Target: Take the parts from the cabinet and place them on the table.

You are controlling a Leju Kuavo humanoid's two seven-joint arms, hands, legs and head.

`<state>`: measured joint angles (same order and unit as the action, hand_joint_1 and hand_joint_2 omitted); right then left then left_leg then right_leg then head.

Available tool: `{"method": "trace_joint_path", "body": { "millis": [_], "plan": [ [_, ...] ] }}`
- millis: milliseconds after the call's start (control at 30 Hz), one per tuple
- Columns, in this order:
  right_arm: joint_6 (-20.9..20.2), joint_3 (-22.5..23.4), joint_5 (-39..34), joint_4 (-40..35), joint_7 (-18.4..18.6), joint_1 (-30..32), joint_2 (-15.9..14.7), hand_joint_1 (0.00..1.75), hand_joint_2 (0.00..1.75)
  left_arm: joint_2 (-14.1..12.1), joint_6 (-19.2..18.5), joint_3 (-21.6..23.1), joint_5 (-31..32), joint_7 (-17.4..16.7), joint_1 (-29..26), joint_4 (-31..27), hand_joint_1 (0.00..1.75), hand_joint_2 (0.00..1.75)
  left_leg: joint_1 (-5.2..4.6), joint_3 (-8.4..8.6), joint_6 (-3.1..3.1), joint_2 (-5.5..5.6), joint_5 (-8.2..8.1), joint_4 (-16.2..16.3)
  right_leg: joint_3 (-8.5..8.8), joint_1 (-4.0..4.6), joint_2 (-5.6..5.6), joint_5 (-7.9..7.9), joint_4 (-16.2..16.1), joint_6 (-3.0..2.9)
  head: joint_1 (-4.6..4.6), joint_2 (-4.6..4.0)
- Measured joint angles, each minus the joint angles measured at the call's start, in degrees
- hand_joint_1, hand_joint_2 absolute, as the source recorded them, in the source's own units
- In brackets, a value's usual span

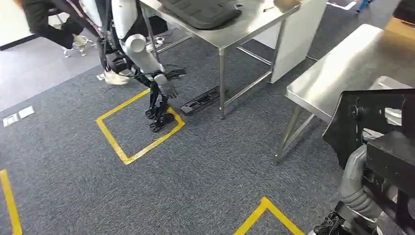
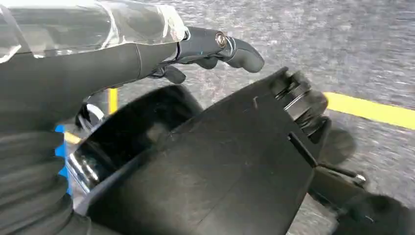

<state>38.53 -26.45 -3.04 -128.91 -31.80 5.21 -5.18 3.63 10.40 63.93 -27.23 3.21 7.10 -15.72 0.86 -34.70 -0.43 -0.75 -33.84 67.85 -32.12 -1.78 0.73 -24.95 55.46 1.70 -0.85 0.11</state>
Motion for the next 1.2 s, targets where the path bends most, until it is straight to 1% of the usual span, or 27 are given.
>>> {"method": "trace_joint_path", "body": {
  "millis": [33, 67, 100, 167, 200, 233, 367, 400, 433, 467, 533, 567, 600, 633, 667, 700, 733, 800, 900, 933, 967, 1000, 1033, 1067, 1100, 1133, 1200],
  "plan": [
    [0.0, 0.04, 0.0, 0.0, -0.02, 0.15, 0.13, 1.75, 1.75, -0.02, -0.15, -0.02, -0.13, 0.0, 0.34, 0.0, 0.0, 1.75, -0.05, -1.95, 0.12, 0.16, -1.35, 4.33, -0.15, -0.01, 0.77, 0.1, 0.02, -0.17, 0.04, 0.02],
    [0.0, 0.04, 0.0, -0.02, -0.04, 0.29, 0.22, 1.75, 1.75, -0.02, -0.18, -0.02, -0.13, -0.02, 0.51, 0.0, 0.0, 1.75, -0.14, -2.68, 0.28, 0.19, -1.29, 5.88, -0.24, 0.01, 1.64, 0.22, 0.02, -0.41, 0.07, 0.0],
    [0.0, 0.07, 0.0, -0.02, -0.09, 0.39, 0.37, 1.75, 1.75, -0.02, -0.2, -0.02, -0.11, -0.07, 0.49, 0.0, 0.0, 1.75, -0.19, -1.92, 0.45, 0.2, -0.06, 4.4, -0.24, 0.04, 2.39, 0.25, 0.02, -0.45, 0.07, 0.02],
    [0.0, 0.13, 0.02, -0.04, -0.33, 0.52, 0.68, 1.75, 1.75, -0.02, -0.37, 0.02, 0.0, -0.13, 0.28, 0.0, 0.0, 1.75, -0.2, 2.66, 1.13, 0.87, 4.78, -4.85, -0.16, 0.03, 4.21, 0.38, 0.01, -0.55, 0.09, 0.02],
    [0.0, 0.24, 0.15, -0.09, -0.44, 0.53, 0.88, 1.75, 1.75, -0.02, -0.59, 0.06, 0.04, -0.15, 0.15, 0.04, 0.0, 1.75, -0.39, 5.51, 1.79, 2.87, 7.36, -11.07, -0.18, -0.06, 4.98, 0.53, -0.03, -0.47, 0.07, 0.0],
    [-0.02, 0.4, 0.29, -0.18, -0.5, 0.55, 1.03, 1.75, 1.75, -0.24, -0.77, 0.06, 0.04, -0.15, -0.05, 0.15, 0.0, 1.75, -0.51, 6.81, 2.66, 5.7, 7.51, -14.32, -0.33, -0.21, 5.63, 0.69, -0.03, -0.29, 0.07, 0.02],
    [0.0, 0.88, 1.03, -0.24, -0.52, 1.12, 1.51, 1.75, 1.75, -0.28, -0.9, 0.06, -0.07, 0.02, 0.0, 0.2, 0.0, 1.75, -0.93, 7.1, 3.37, 4.23, 8.08, -15.65, -1.03, -0.62, 8.01, 1.63, -0.95, 1.56, 0.29, 0.0],
    [0.0, 0.94, 1.2, -0.31, -0.52, 1.2, 1.53, 1.75, 1.75, -0.24, -0.92, 0.06, -0.04, 0.02, 0.06, 0.22, 0.0, 1.75, 0.09, 7.68, 2.84, 3.44, 9.22, -17.34, -1.14, -0.58, 5.83, 1.41, -0.23, 1.33, 0.26, 0.0],
    [0.0, 1.11, 1.36, -0.44, -0.59, 1.21, 1.55, 1.75, 1.75, -0.24, -0.94, 0.09, 0.04, 0.02, -0.12, 0.22, 0.0, 1.75, -0.19, 7.98, 2.79, 2.95, 9.48, -17.97, -2.14, 0.13, 2.08, -0.16, 1.39, 1.38, -0.04, 0.0],
    [0.0, 1.12, 1.38, -0.52, -0.59, 1.03, 1.55, 1.75, 1.75, -0.24, -0.94, 0.09, -0.02, 0.02, -0.25, 0.22, 0.0, 1.75, -0.17, 7.91, 2.95, 2.06, 9.6, -17.96, -4.06, -0.09, 0.53, -2.84, 5.4, 1.53, -0.11, 0.0],
    [0.0, 1.2, 1.4, -0.52, -0.48, 1.2, 1.69, 1.75, 1.75, -0.24, -1.16, 0.09, -0.06, 0.02, -0.31, 0.24, 0.0, 1.75, -0.21, 7.86, 2.91, 0.45, 9.56, -17.91, -8.05, -0.2, -0.01, -6.91, 14.36, 2.05, -0.15, 0.0],
    [0.0, 1.27, 1.51, -0.52, -0.46, 1.21, 1.69, 1.75, 1.75, -0.24, -1.29, 0.09, -0.07, 0.04, -0.28, 0.24, 0.0, 1.75, -0.19, 7.78, 2.81, -0.34, 9.5, -17.79, -9.17, -0.21, -0.03, -7.32, 16.83, 2.38, -0.18, 0.02],
    [0.0, 1.38, 1.75, -0.52, -0.39, 1.21, 1.71, 1.75, 1.75, -0.24, -1.49, 0.11, -0.07, 0.04, -0.28, 0.24, 0.0, 1.75, -0.09, 7.8, 2.64, -1.1, 9.38, -17.72, -8.77, -0.4, -0.17, -6.34, 16.21, 2.73, -0.15, 0.02],
    [0.0, 1.44, 1.88, -0.52, -0.39, 1.21, 1.71, 1.75, 1.75, -0.19, -1.75, 0.13, -0.07, 0.04, -0.27, 0.24, 0.0, 1.75, 0.09, 7.81, 2.29, -1.81, 9.14, -17.46, -6.87, -0.63, -0.5, -4.34, 12.88, 3.15, -0.15, 0.02],
    [0.0, 1.47, 1.88, -0.52, -0.39, 1.21, 1.71, 1.75, 1.75, -0.2, -1.88, 0.13, -0.07, 0.04, -0.24, 0.24, 0.0, 1.75, 0.42, 7.77, 1.78, -2.35, 8.79, -16.93, -4.04, -0.84, -1.07, -1.98, 7.91, 3.56, -0.15, 0.02],
    [0.0, 1.49, 1.9, -0.52, -0.39, 1.21, 1.75, 1.75, 1.75, -0.2, -1.9, 0.13, -0.06, 0.04, -0.2, 0.24, 0.0, 1.75, 0.76, 7.67, 1.05, -2.88, 8.13, -15.95, -0.75, -1.14, -2.69, 0.22, 2.29, 4.21, -0.15, 0.0],
    [0.0, 1.53, 1.9, -0.48, -0.39, 1.19, 1.77, 1.75, 1.75, -0.35, -1.9, 0.13, -0.07, 0.04, -0.11, 0.28, 0.0, 1.75, 0.28, 7.5, 0.32, -3.2, 7.45, -15.0, -0.22, -0.72, -4.1, -1.02, 1.33, 4.36, -0.18, 0.0],
    [0.0, 1.64, 1.99, -0.74, -0.24, 1.21, 2.08, 1.75, 1.75, -0.41, -1.92, 0.22, 0.0, 0.04, -0.22, 0.37, 0.0, 1.75, 0.16, 6.98, -0.02, -3.64, 6.59, -14.15, -0.67, -0.99, -2.96, -0.92, 1.82, 1.94, -0.2, 0.02],
    [0.0, 1.71, 2.05, -0.74, -0.17, 1.24, 2.25, 1.75, 1.75, -0.41, -1.92, 0.22, -0.06, 0.06, -0.04, 0.37, 0.0, 1.75, 0.78, 7.09, -0.36, -3.92, 6.19, -13.69, -1.1, -0.67, -1.54, -0.67, 1.82, 0.79, 0.28, 0.0],
    [0.0, 1.77, 2.05, -0.77, -0.17, 1.24, 2.28, 1.75, 1.75, -0.41, -1.92, 0.22, -0.04, 0.06, 0.04, 0.37, 0.0, 1.75, 0.82, 6.46, -0.37, -2.37, 4.61, -12.03, -1.2, -0.65, -1.31, -0.52, 1.82, 0.55, 0.28, 0.0],
    [0.0, 1.79, 2.16, -0.79, -0.17, 1.14, 2.32, 1.75, 1.75, -0.37, -1.92, 0.26, -0.02, 0.06, 0.01, 0.37, 0.0, 1.75, 0.71, 4.53, -0.25, -0.95, 1.83, -7.49, -1.39, -0.54, -1.13, -0.36, 1.82, 0.26, 0.37, 0.0],
    [0.0, 1.79, 2.25, -0.79, -0.2, 1.15, 2.41, 1.75, 1.75, -0.39, -1.92, 0.24, -0.11, 0.17, -0.03, 0.37, 0.0, 1.75, 0.65, 2.22, -0.16, -0.48, -0.53, -2.5, -1.56, -0.47, -0.47, -0.32, 1.82, 0.16, 0.59, 0.0],
    [0.0, 1.79, 2.25, -0.79, -0.17, 1.17, 2.49, 1.75, 1.75, -0.39, -2.03, 0.22, -0.2, 0.3, 0.21, 0.37, 0.0, 1.75, 0.45, -0.15, 0.06, -0.2, -2.47, 2.53, -1.73, -0.27, -0.03, -0.19, 1.82, -0.05, 0.63, 0.0],
    [0.0, 1.79, 2.27, -0.79, -0.17, 1.16, 2.49, 1.75, 1.75, -0.39, -2.12, 0.22, -0.24, 0.3, 0.47, 0.37, 0.0, 1.75, 0.18, -1.61, 0.42, -0.01, -3.15, 5.58, -1.81, -0.06, 0.53, -0.13, 1.82, -0.14, 0.68, 0.0],
    [0.0, 1.79, 2.32, -0.79, -0.17, 1.16, 2.56, 1.75, 1.75, -0.37, -2.14, 0.22, -0.26, 0.28, 0.54, 0.37, 0.0, 1.75, -0.12, -1.78, 0.88, 0.11, -2.5, 5.89, -1.83, 0.11, 1.2, -0.02, 1.82, -0.3, 0.68, 0.02],
    [0.0, 1.79, 2.36, -0.79, -0.17, 1.16, 2.58, 1.75, 1.75, -0.37, -2.14, 0.22, -0.31, 0.26, 0.48, 0.37, 0.0, 1.75, -0.43, -0.76, 1.49, 0.22, -0.84, 3.61, -1.82, 0.36, 1.95, 0.03, 1.82, -0.37, 0.68, 0.0],
    [0.0, 1.79, 2.38, -0.83, -0.24, 1.16, 2.73, 1.75, 1.75, -0.28, -2.08, 0.24, -0.31, 0.15, 0.27, 0.37, 0.0, 1.75, -1.37, 3.93, 3.48, 1.49, 4.52, -7.0, -1.82, 0.77, 3.64, 0.36, 1.74, -0.54, 0.63, 0.02]
  ]
}}
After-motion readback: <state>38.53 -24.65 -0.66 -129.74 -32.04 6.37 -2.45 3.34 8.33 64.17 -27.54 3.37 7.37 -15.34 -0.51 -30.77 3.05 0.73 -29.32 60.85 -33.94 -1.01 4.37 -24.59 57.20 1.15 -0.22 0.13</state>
